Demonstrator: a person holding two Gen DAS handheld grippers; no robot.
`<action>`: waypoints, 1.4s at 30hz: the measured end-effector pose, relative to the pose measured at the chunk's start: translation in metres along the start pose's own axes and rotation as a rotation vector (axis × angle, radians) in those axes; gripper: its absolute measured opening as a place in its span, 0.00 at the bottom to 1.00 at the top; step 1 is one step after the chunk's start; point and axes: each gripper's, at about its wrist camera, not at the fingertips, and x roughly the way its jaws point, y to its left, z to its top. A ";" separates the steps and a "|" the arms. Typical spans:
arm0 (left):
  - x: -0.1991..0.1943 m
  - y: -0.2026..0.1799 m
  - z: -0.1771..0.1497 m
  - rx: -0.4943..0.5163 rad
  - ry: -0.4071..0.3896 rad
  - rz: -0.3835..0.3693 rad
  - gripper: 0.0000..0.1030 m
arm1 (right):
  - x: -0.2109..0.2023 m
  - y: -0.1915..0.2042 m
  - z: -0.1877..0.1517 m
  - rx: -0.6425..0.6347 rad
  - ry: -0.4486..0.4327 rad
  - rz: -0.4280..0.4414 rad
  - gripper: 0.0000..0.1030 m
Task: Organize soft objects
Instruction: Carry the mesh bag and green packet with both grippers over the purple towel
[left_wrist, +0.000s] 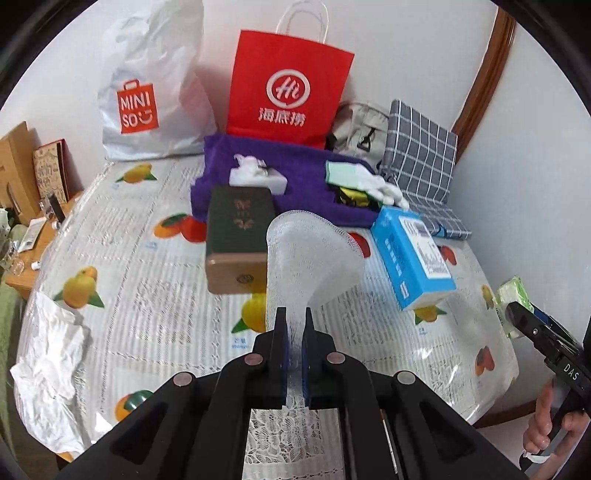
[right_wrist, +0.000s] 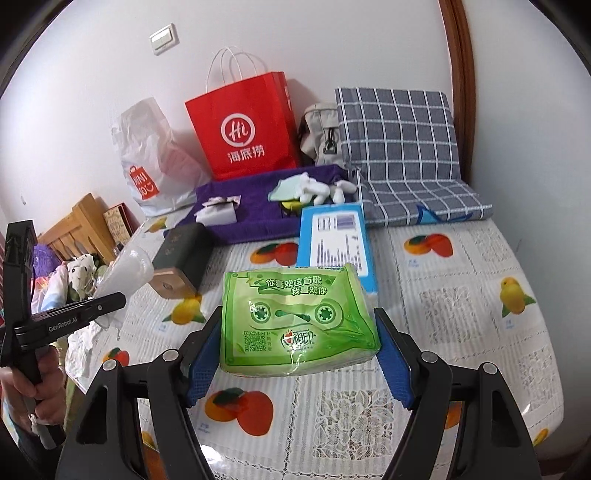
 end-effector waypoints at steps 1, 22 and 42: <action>-0.003 0.001 0.002 -0.005 -0.005 0.000 0.06 | -0.001 0.001 0.003 -0.004 -0.003 -0.002 0.73; -0.013 0.006 0.059 -0.032 -0.053 0.010 0.06 | -0.003 0.009 0.067 -0.027 -0.047 0.009 0.73; 0.031 0.004 0.117 -0.006 -0.034 0.020 0.06 | 0.052 0.017 0.114 -0.052 -0.022 0.037 0.73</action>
